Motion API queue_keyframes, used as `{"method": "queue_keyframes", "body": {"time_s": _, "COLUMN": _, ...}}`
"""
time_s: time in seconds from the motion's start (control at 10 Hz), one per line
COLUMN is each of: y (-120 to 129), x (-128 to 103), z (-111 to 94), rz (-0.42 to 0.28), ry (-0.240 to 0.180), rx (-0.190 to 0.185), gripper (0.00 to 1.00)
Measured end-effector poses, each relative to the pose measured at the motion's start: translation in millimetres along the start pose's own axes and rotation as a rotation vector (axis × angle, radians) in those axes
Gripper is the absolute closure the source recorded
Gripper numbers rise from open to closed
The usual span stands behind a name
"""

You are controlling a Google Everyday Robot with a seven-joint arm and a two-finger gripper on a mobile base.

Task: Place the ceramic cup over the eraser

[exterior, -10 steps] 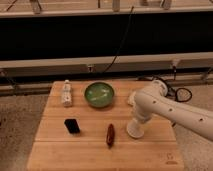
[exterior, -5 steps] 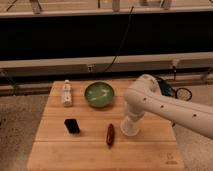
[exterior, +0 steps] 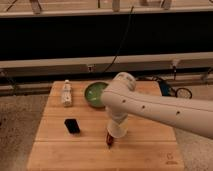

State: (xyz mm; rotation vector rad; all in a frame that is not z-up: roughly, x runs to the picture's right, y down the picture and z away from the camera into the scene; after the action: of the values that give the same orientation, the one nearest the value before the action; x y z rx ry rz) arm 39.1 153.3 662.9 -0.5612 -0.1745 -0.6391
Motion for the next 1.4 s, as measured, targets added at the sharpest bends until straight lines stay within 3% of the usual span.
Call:
{"method": "queue_keyframes", "body": {"time_s": 0.6, "y": -66.4, "x": -74.7, "z": -30.4, "rz": -0.160, "ry": -0.005, "rx": -0.007, "gripper": 0.99}}
{"method": "queue_keyframes", "body": {"time_s": 1.1, "y": -97.8, "x": -106.0, "z": -66.4, "rz": -0.245, "ry": -0.006, "rx": 0.015, "gripper": 0.99}}
{"method": "queue_keyframes", "body": {"time_s": 1.4, "y": -105.3, "x": -123.1, "z": -67.8, "rz": -0.287, "ry": -0.010, "rx": 0.013, "gripper": 0.99}}
